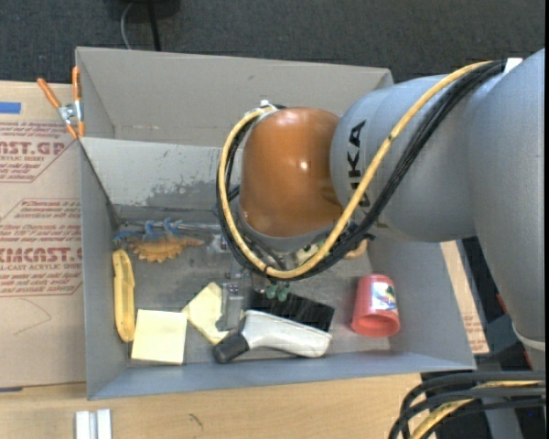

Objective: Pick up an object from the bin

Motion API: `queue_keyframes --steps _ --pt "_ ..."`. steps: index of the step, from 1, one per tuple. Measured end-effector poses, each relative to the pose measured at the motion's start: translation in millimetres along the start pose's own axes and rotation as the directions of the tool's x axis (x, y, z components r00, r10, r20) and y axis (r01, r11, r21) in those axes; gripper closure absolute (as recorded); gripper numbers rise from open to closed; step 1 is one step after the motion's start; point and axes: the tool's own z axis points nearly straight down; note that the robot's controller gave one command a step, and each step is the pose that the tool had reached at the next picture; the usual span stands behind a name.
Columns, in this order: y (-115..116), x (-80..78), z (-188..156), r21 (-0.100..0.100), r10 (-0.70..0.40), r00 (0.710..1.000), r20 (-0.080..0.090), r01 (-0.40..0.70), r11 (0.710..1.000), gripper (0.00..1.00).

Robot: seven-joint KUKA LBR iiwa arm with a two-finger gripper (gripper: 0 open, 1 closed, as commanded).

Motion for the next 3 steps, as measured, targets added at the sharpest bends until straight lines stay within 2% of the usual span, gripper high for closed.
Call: queue_keyframes --steps 1,2,3 --pt "-1 -2.0 -4 -0.001 0.002 1.0 0.008 -0.002 1.0 0.0" --pt "-15 -6.7 53 -0.001 -0.054 0.998 0.014 0.054 0.999 0.0" --pt "-22 -4.4 102 0.001 -0.181 0.983 0.008 0.181 0.983 0.0"
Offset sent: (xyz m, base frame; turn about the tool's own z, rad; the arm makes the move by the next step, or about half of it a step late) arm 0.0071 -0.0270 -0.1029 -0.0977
